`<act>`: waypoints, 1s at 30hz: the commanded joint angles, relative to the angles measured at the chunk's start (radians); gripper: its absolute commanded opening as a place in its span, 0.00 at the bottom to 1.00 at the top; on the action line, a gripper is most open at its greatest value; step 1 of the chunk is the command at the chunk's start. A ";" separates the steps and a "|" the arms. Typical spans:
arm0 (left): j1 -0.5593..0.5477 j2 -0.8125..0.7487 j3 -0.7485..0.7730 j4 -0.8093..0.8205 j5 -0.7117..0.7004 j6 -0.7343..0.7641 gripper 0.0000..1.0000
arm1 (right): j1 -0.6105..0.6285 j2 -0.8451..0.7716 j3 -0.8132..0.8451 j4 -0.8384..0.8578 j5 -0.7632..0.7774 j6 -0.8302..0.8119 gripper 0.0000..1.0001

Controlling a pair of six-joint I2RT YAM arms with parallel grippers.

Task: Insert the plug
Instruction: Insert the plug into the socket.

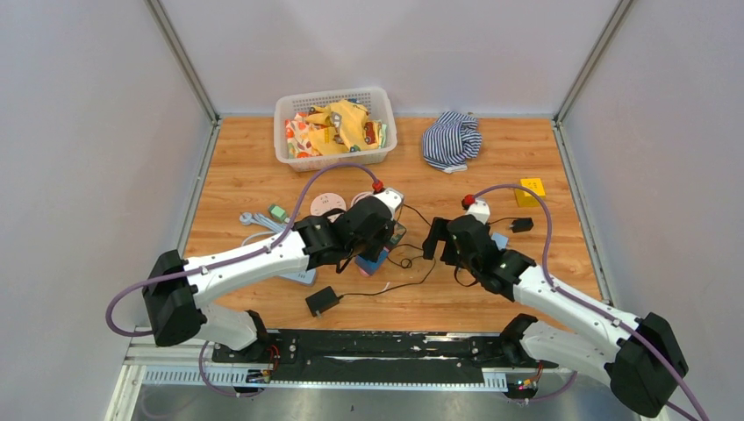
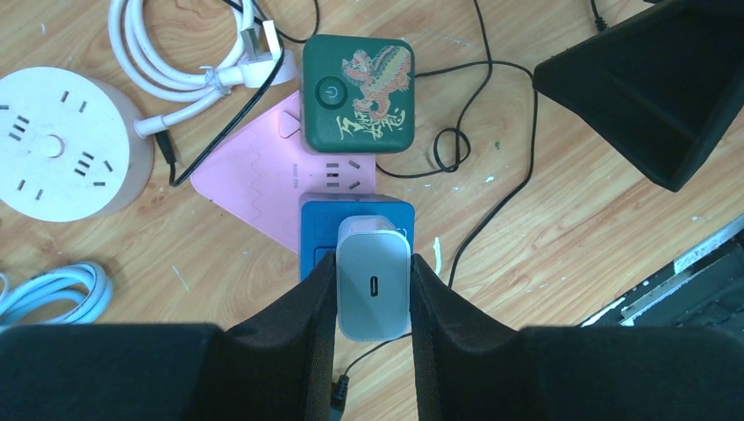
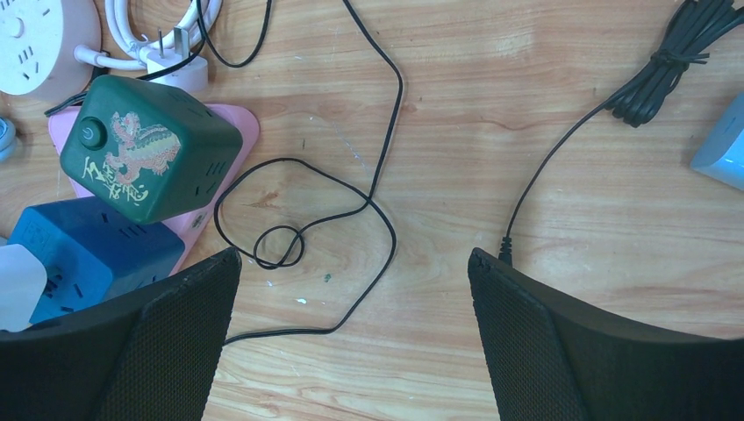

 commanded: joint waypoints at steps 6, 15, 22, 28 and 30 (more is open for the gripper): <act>-0.015 0.033 0.060 -0.051 -0.032 -0.001 0.00 | -0.022 0.019 -0.012 0.005 0.006 0.007 0.99; -0.024 0.042 0.074 -0.086 -0.027 -0.010 0.00 | -0.024 0.030 -0.017 0.013 0.004 0.007 0.99; -0.024 0.069 0.059 -0.083 -0.073 0.005 0.00 | -0.027 0.035 -0.017 0.016 -0.008 0.012 0.99; -0.025 0.091 0.048 -0.080 -0.073 0.001 0.00 | -0.029 0.021 -0.023 0.016 -0.005 0.011 0.99; -0.027 0.091 0.045 -0.080 -0.069 0.001 0.00 | -0.031 0.020 -0.024 0.017 -0.003 0.010 0.99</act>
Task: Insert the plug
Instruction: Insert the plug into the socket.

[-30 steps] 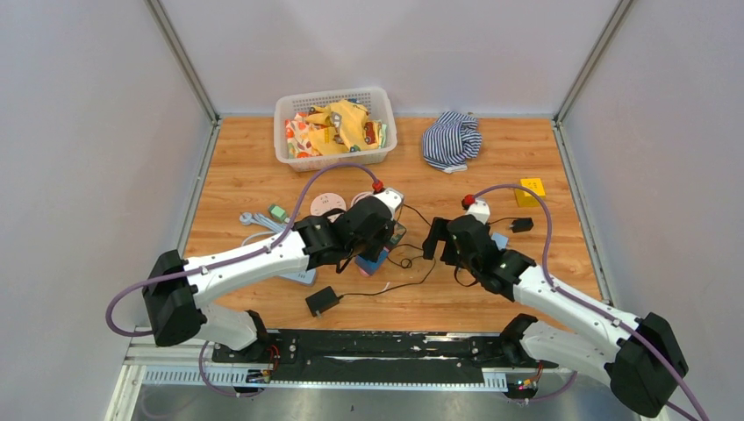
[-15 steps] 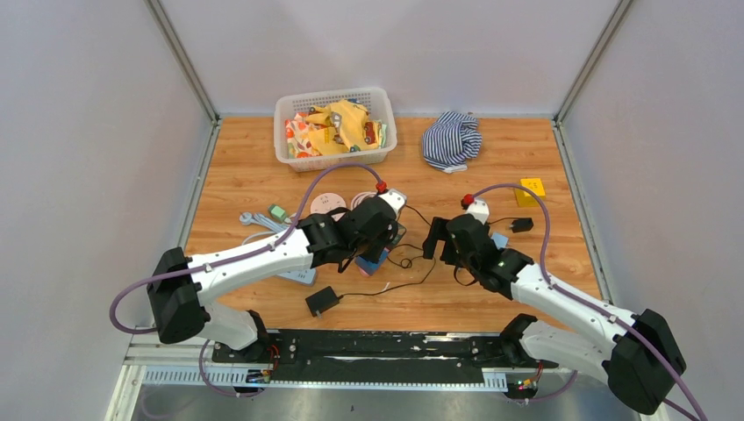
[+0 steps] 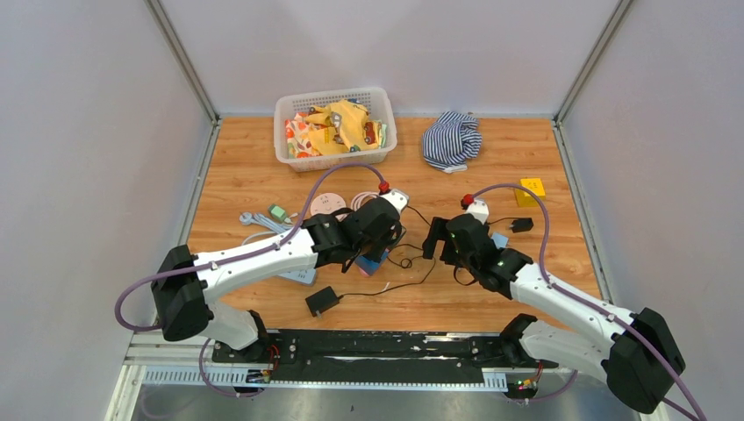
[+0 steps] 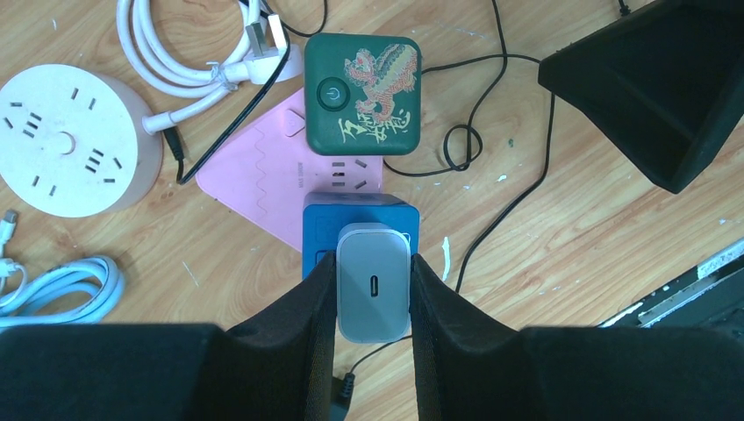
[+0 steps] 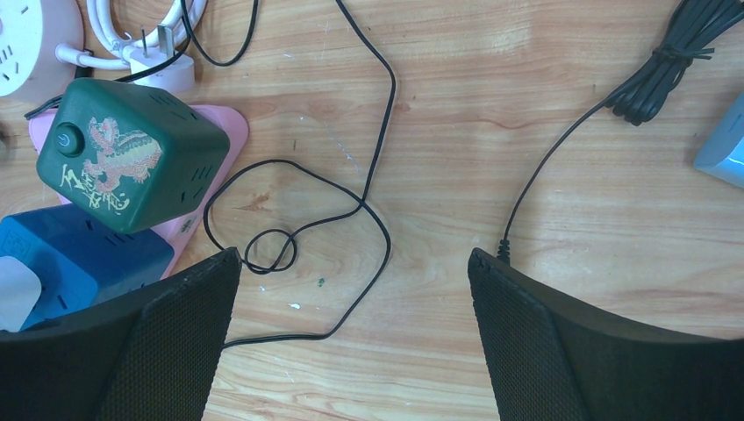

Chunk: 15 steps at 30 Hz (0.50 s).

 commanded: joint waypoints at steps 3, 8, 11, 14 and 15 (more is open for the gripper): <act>-0.009 0.026 -0.026 -0.028 -0.022 -0.003 0.00 | -0.018 -0.011 -0.023 0.000 0.006 0.006 0.99; -0.011 -0.006 -0.067 -0.027 -0.005 -0.026 0.00 | -0.026 -0.014 -0.022 -0.001 0.003 0.000 0.99; -0.016 -0.017 -0.097 -0.016 0.002 -0.041 0.00 | -0.030 -0.016 -0.020 0.002 0.003 0.000 0.99; -0.017 -0.012 -0.117 -0.010 0.014 -0.050 0.00 | -0.030 -0.015 -0.021 0.001 -0.003 0.003 0.99; -0.019 -0.010 -0.124 -0.009 0.016 -0.053 0.00 | -0.030 -0.016 -0.023 0.001 -0.004 0.003 0.99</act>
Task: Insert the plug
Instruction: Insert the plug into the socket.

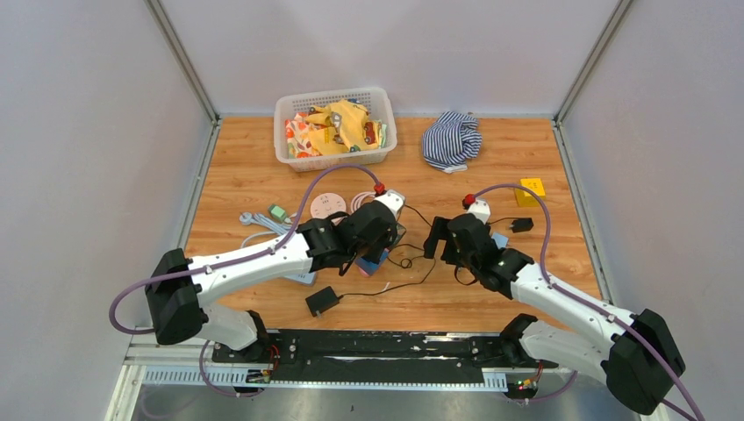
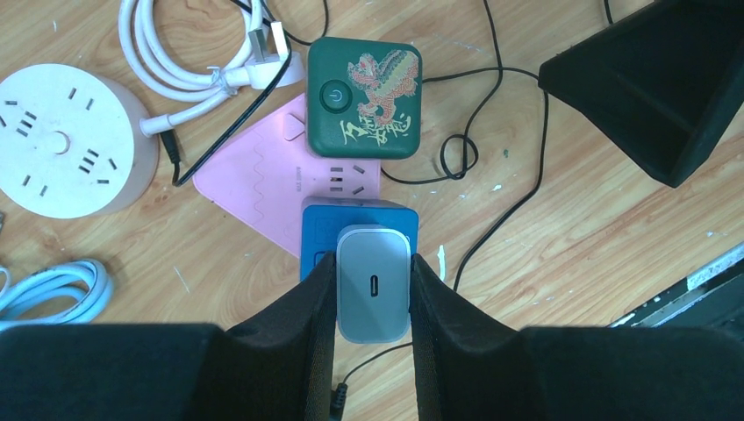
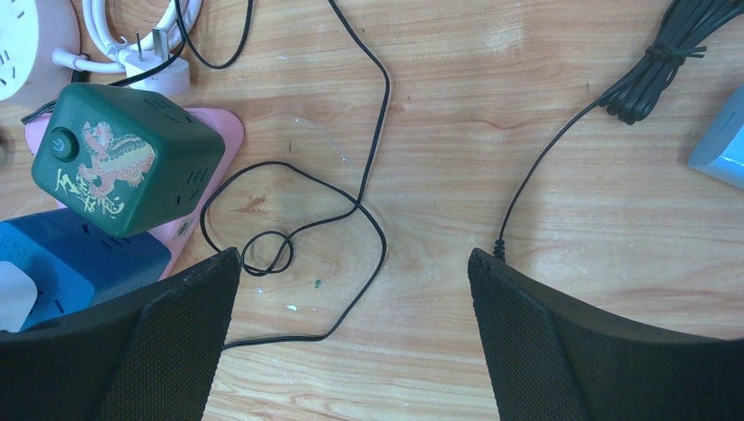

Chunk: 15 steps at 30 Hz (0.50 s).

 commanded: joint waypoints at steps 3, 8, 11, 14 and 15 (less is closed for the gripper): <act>-0.015 0.024 -0.080 -0.062 0.017 -0.039 0.00 | -0.017 -0.016 -0.026 0.001 0.002 0.006 0.99; -0.017 0.028 -0.081 -0.062 0.025 -0.040 0.00 | -0.019 -0.020 -0.029 0.001 0.005 0.010 0.99; -0.030 0.025 -0.090 -0.064 0.016 -0.053 0.00 | -0.018 -0.017 -0.029 0.003 0.004 0.010 0.99; -0.033 0.023 -0.103 -0.064 0.008 -0.059 0.00 | -0.020 -0.013 -0.028 0.004 0.006 0.010 0.99; -0.034 0.023 -0.107 -0.063 0.007 -0.059 0.00 | -0.020 -0.014 -0.028 0.004 0.005 0.009 0.99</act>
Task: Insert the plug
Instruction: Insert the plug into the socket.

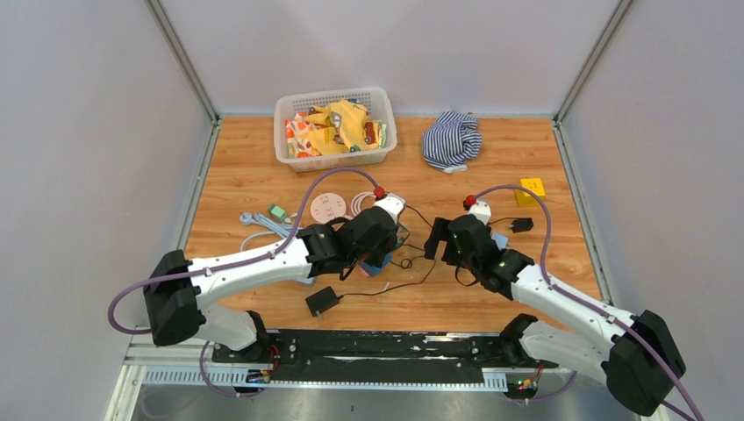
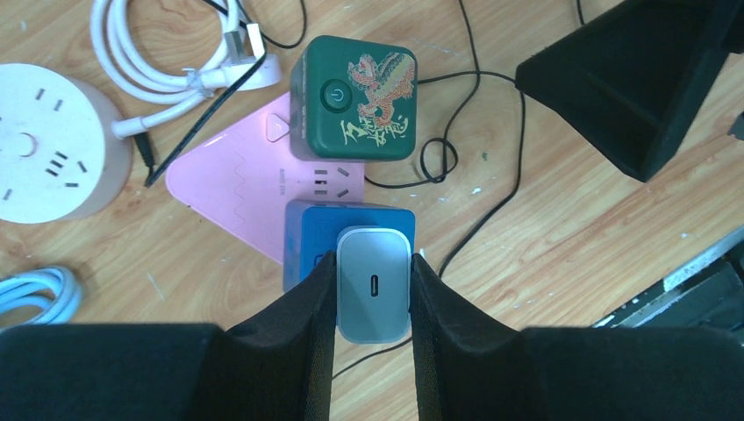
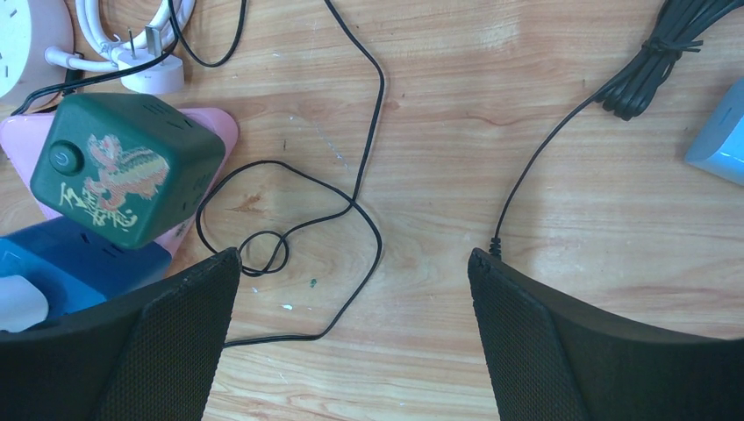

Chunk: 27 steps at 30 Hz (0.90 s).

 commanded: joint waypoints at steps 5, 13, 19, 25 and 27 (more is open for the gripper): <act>-0.022 0.031 -0.105 -0.112 0.001 -0.050 0.00 | -0.017 -0.014 -0.016 0.001 0.002 0.009 0.99; -0.023 -0.017 -0.076 -0.114 -0.117 -0.004 0.00 | -0.021 -0.006 -0.033 0.047 -0.050 -0.009 1.00; -0.022 0.007 -0.038 -0.113 -0.131 0.036 0.00 | -0.024 -0.005 -0.015 0.155 -0.259 -0.055 0.93; -0.022 0.008 -0.053 -0.098 -0.099 0.036 0.00 | -0.024 0.013 -0.053 0.370 -0.436 0.095 0.71; -0.022 0.002 -0.068 -0.088 -0.096 0.038 0.00 | -0.023 0.048 -0.052 0.411 -0.482 0.118 0.62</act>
